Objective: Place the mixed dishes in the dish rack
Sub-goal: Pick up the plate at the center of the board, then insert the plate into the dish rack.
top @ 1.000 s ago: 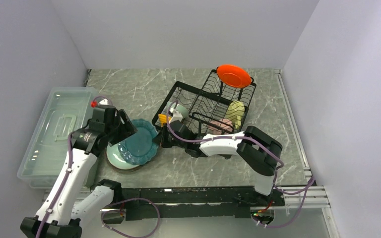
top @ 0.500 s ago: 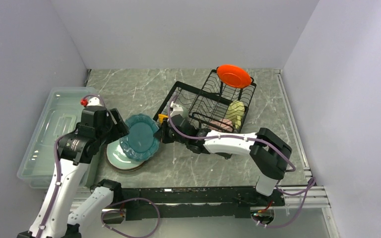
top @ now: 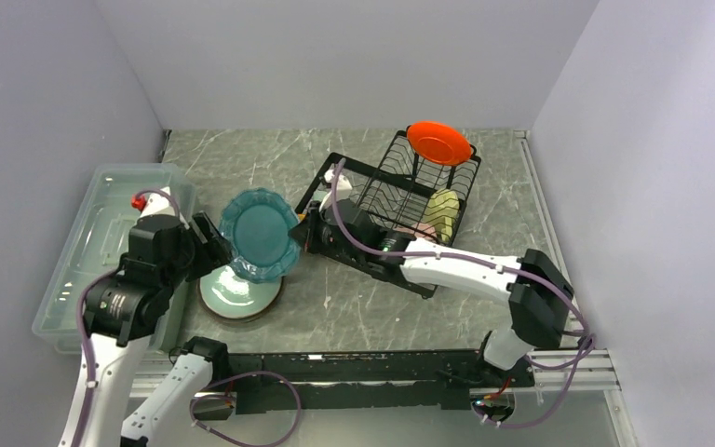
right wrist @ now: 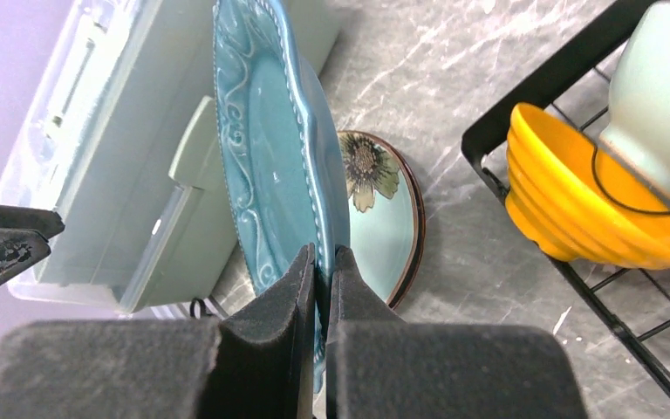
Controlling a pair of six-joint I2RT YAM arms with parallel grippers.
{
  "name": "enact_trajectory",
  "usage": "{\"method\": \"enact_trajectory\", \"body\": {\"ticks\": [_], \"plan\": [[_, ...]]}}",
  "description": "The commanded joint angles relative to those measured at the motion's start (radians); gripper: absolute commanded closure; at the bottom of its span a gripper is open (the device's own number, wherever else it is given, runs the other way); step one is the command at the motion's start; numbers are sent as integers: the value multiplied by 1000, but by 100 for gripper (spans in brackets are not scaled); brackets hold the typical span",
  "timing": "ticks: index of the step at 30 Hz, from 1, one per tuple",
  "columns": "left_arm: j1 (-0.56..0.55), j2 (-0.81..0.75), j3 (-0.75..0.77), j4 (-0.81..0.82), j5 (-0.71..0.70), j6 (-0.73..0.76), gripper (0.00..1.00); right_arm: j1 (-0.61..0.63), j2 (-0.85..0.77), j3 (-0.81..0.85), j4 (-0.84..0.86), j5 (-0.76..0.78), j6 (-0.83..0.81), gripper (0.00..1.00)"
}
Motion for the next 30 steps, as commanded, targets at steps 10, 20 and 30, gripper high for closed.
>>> {"method": "enact_trajectory", "body": {"ticks": [10, 20, 30], "plan": [[-2, -59, 75, -13, 35, 56, 26, -25, -262, 231, -12, 155, -147, 100], [-2, -91, -42, 76, 101, 96, 27, -79, -434, 320, -123, 242, -305, 100], [-2, -73, -122, 167, 163, 131, 28, -156, -581, 351, -198, 310, -522, 100]]}}
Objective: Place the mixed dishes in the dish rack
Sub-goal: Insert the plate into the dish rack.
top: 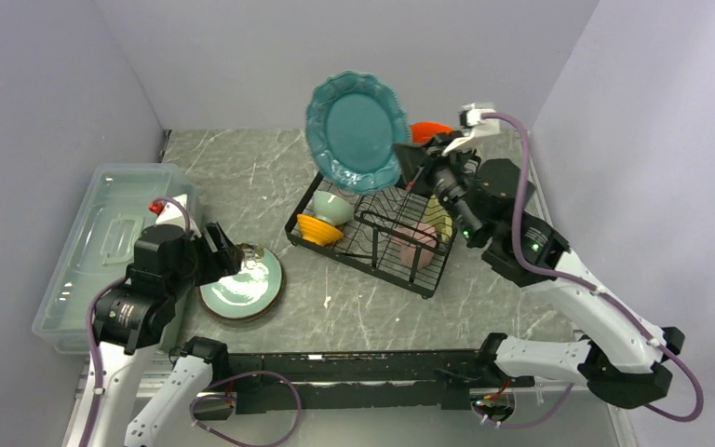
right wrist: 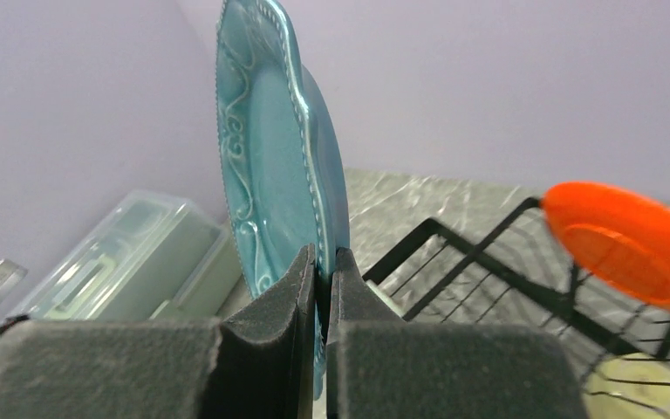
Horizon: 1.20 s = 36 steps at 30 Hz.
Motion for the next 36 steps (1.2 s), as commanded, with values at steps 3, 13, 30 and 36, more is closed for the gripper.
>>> {"method": "enact_trajectory", "body": {"ticks": [3, 13, 30, 36], "plan": [[-2, 14, -33, 105, 50, 43, 28, -42, -111, 82, 162, 54, -174, 100], [-2, -7, -126, 197, 118, 65, 29, -60, -231, 41, 144, 65, -421, 100], [-2, -29, -149, 217, 146, 71, 29, -80, -186, 52, 13, -40, -604, 100], [-2, -48, -155, 218, 141, 68, 29, -189, -137, 35, 2, -170, -588, 100]]}}
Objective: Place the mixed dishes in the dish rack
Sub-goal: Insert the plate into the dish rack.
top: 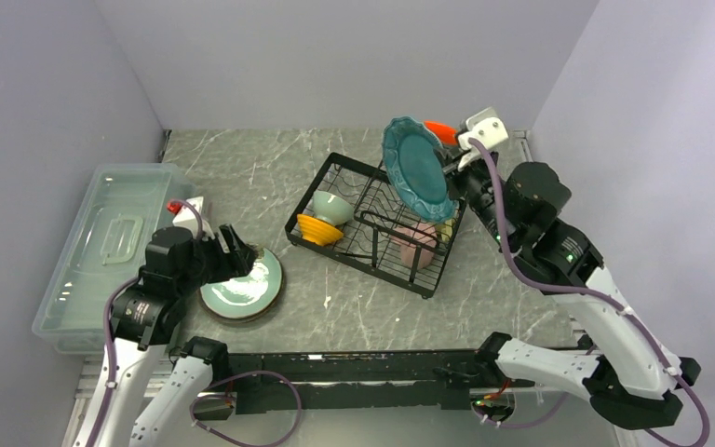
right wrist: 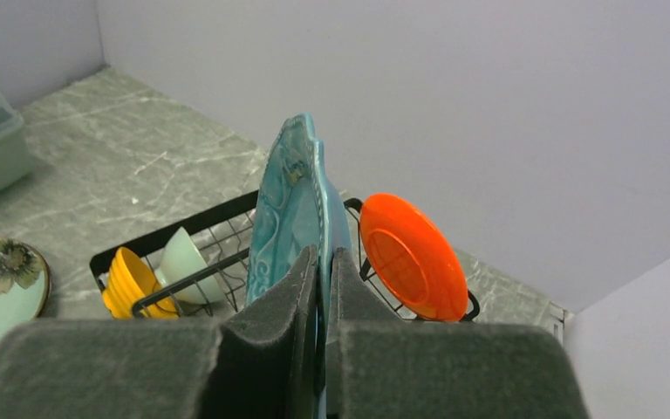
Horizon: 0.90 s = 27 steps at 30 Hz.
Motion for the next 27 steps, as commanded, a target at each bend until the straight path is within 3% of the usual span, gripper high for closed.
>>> {"method": "enact_trajectory", "body": {"ticks": [1, 15, 27], "plan": [[-2, -23, -7, 40, 17, 19, 29, -81, -5, 17, 172, -123, -12, 100], [-2, -46, -16, 53, 48, 25, 29, -383, 109, 177, -14, -633, -56, 100], [-2, -55, -22, 66, 77, 38, 29, -430, 61, 175, -39, -842, -182, 100]]}}
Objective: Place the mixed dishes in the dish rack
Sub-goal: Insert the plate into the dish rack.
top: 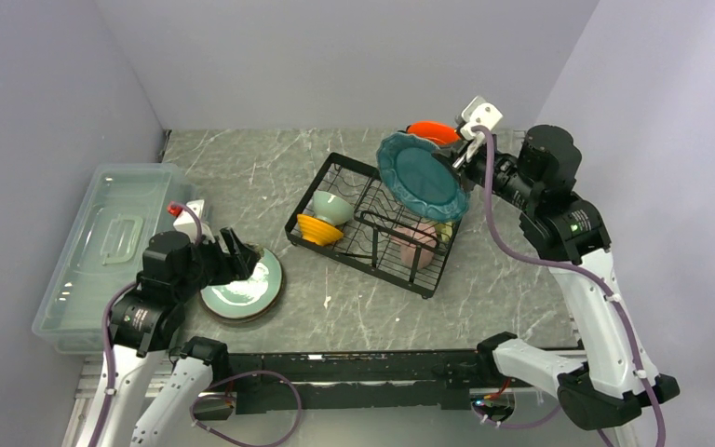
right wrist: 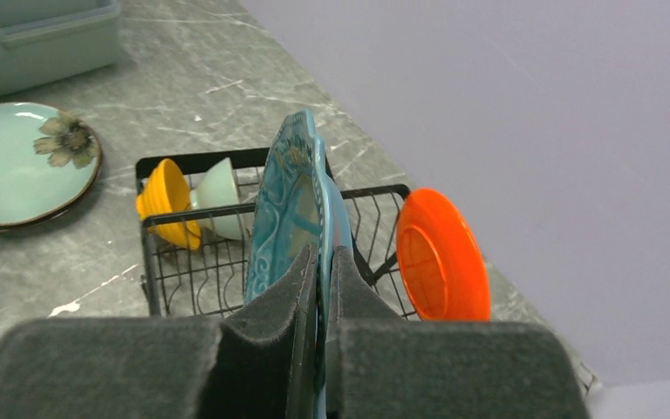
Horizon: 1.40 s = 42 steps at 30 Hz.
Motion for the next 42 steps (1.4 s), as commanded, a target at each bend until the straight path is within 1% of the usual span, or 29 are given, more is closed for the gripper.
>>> {"method": "enact_trajectory", "body": {"ticks": [1, 8, 11, 18, 25, 33, 42], "plan": [[-2, -16, -2, 48, 33, 28, 29, -3, -46, 85, 130, -142, -77, 100], [-2, -25, -4, 50, 38, 29, 30, -5, -45, 116, 79, -225, -118, 100], [-2, -24, -4, 51, 42, 30, 29, -5, -40, 137, 47, -255, -114, 100], [-2, -30, -5, 51, 40, 29, 30, -4, -46, 123, 48, -297, -83, 100], [-2, -36, -5, 50, 36, 29, 30, -5, -61, 92, 58, -307, -68, 100], [-3, -43, -5, 50, 33, 28, 30, -4, -77, 39, 47, -305, -85, 100], [-2, -40, -5, 48, 30, 26, 30, -4, -104, -16, 72, -291, -107, 100]]}}
